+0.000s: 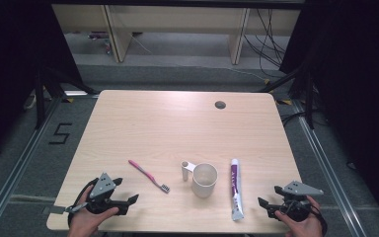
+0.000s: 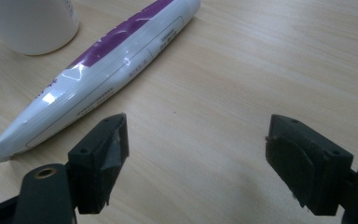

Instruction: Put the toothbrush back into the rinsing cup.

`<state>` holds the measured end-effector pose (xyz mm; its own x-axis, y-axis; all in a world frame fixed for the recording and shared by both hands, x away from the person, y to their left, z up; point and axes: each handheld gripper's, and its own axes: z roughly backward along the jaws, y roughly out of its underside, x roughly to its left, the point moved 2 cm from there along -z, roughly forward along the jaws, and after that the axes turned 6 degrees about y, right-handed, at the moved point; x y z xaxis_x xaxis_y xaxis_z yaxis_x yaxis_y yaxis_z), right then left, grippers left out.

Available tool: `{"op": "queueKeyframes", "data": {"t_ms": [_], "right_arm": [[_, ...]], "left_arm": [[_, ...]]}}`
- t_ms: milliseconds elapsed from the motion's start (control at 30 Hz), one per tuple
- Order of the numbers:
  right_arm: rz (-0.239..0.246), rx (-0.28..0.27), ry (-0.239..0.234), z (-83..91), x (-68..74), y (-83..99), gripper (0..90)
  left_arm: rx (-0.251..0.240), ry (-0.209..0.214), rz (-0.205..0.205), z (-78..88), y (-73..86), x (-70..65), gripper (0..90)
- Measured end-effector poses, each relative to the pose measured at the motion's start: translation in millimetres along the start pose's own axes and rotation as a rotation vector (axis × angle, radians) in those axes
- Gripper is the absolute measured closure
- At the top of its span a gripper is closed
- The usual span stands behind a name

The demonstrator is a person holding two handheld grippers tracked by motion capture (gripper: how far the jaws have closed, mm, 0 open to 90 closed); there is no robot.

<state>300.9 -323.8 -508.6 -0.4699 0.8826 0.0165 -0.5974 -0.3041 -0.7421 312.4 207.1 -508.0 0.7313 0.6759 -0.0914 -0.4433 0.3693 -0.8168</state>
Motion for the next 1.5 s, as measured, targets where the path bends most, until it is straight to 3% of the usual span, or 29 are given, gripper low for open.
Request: {"op": "queueKeyframes", "data": {"t_ms": [67,300,433,600,833,900,1033,1100,1300,1367,1500], "right_arm": [[0.009,-0.003,0.025,0.5,-0.7,0.0,22.6],[0.008,0.000,0.013,0.6,-0.2,-1.0,23.0],[0.014,-0.001,0.011,0.7,-1.2,-0.4,23.1],[-0.008,0.002,0.009,0.8,-1.5,0.6,23.2],[0.002,0.003,0.009,0.8,-2.5,0.8,23.5],[0.002,0.004,0.011,0.8,-2.2,0.8,23.6],[0.002,0.008,0.014,1.3,-1.7,0.8,23.8],[-0.043,0.033,-0.006,1.1,1.8,1.7,23.8],[-0.027,0.021,-0.004,0.3,0.8,1.5,24.0],[0.007,0.006,0.013,-0.2,-1.5,1.2,24.1],[-0.004,0.010,0.003,-0.6,-0.8,1.6,24.2]], "left_arm": [[-0.014,0.015,0.009,-2.3,-2.5,-1.1,18.3],[-0.003,0.049,-0.053,-10.6,-20.3,3.2,17.6],[0.054,0.084,-0.129,-18.5,-35.0,9.8,19.8],[0.091,0.094,-0.156,-25.1,-43.8,16.8,23.4],[0.165,0.098,-0.212,-36.5,-52.8,24.8,26.6],[0.194,0.118,-0.230,-42.9,-53.1,26.5,29.2],[0.239,0.123,-0.254,-48.3,-53.8,29.7,29.3],[0.252,0.119,-0.253,-50.7,-55.6,32.0,30.9],[0.320,0.134,-0.289,-55.7,-63.1,36.5,32.3],[0.336,0.131,-0.295,-58.9,-65.3,39.3,33.7],[0.361,0.140,-0.300,-63.3,-64.9,40.5,34.2]]}}
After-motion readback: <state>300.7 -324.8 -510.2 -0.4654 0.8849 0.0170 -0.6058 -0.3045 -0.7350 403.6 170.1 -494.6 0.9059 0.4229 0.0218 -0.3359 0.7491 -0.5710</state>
